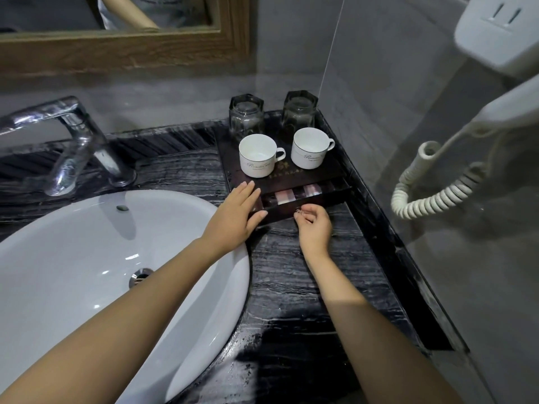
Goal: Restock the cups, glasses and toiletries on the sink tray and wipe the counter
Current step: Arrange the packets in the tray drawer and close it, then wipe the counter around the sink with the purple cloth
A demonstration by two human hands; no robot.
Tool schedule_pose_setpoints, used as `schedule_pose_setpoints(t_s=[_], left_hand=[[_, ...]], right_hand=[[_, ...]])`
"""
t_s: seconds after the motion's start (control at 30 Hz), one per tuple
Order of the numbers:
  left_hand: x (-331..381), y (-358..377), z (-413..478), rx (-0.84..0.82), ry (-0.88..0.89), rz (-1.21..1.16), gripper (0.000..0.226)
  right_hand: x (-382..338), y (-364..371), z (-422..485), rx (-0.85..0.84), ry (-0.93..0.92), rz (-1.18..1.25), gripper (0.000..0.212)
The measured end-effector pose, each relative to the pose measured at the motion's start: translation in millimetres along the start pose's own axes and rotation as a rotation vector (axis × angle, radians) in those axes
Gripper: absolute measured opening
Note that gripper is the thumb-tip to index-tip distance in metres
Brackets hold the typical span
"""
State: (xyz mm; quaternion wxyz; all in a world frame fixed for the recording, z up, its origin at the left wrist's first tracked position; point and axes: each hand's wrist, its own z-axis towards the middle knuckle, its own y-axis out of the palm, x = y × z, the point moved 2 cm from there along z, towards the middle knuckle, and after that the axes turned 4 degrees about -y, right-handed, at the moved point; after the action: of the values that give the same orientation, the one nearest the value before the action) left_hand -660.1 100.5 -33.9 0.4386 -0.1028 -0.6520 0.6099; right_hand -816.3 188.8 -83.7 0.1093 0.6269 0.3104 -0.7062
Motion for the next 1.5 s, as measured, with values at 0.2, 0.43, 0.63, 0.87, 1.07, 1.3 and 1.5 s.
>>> schedule_pose_setpoints(t_s=[0.2, 0.43, 0.63, 0.87, 1.07, 1.3, 1.5], left_hand=[[1.9, 2.0, 0.4, 0.035, -0.013, -0.012, 0.057], [5.1, 5.3, -1.3, 0.062, -0.029, -0.004, 0.057], [9.9, 6.9, -7.3, 0.041, -0.066, 0.086, 0.061], [3.0, -9.6, -35.1, 0.027, -0.17, 0.005, 0.064], [-15.7, -42.2, -86.6, -0.056, -0.234, -0.001, 0.061], [-49.8, -84.8, -186.8, -0.151, -0.31, 0.109, 0.064], [-75.1, -116.6, -281.6, -0.182, -0.368, 0.103, 0.059]], right_hand=[[-4.3, 14.7, 13.4, -0.026, -0.021, 0.016, 0.02], [-11.8, 16.2, 18.2, -0.081, -0.061, -0.081, 0.019], [-31.4, 11.2, 14.8, -0.187, -0.099, -0.273, 0.032], [-52.0, -7.8, 5.2, -0.436, -0.109, -0.649, 0.058], [-70.1, -15.1, -39.2, -0.647, -0.054, -0.812, 0.078], [-97.2, 7.4, -137.1, -0.727, -0.084, -0.946, 0.083], [-123.2, 38.7, -236.3, -0.948, -0.142, -1.064, 0.085]])
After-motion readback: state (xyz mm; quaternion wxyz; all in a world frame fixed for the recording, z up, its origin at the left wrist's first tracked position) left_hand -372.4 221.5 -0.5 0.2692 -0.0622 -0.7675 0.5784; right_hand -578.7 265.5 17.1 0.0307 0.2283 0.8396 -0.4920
